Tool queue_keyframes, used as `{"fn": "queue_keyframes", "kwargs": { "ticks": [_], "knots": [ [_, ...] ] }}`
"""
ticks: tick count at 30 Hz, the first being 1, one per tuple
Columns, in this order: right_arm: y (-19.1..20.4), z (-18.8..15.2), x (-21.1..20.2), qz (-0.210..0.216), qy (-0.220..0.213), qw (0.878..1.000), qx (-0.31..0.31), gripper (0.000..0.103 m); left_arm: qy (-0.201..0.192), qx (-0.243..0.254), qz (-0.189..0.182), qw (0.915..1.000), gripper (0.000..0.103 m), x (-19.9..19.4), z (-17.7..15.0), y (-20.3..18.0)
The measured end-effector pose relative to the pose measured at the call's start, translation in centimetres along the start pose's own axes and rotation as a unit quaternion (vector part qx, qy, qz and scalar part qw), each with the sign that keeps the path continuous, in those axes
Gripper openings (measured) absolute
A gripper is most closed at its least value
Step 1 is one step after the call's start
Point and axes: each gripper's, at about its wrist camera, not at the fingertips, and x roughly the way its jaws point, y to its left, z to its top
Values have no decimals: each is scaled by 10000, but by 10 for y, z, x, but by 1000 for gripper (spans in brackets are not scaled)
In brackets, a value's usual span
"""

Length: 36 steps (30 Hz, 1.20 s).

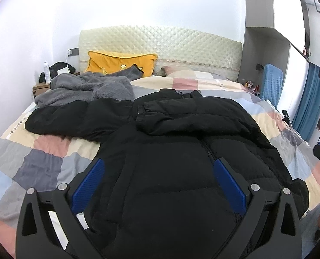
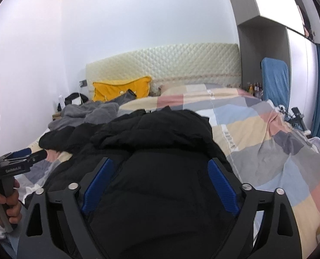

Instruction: Fold large clothes

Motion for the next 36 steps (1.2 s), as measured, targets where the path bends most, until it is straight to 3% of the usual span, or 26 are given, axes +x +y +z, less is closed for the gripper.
{"fn": "queue_keyframes", "kwargs": {
  "ticks": [6,15,20,29,32,36],
  "knots": [
    [3,-4,9,-9,49,9999,-153,103,3,-125,7,9999,102,3,3,7],
    [2,-8,5,62,-70,9997,-221,103,249,-213,100,9994,102,11,36,34],
    [-2,-7,7,30,-49,9999,-84,103,313,-411,219,9984,102,6,77,77],
    [-8,-7,12,11,11,10000,94,103,-30,-460,1126,9926,102,11,165,177],
    [-13,-7,13,-62,39,9997,233,103,90,-491,1334,9898,102,24,178,212],
    [-17,-6,16,-159,78,9991,374,103,380,-925,1237,9873,102,45,174,259]
  ]
}}
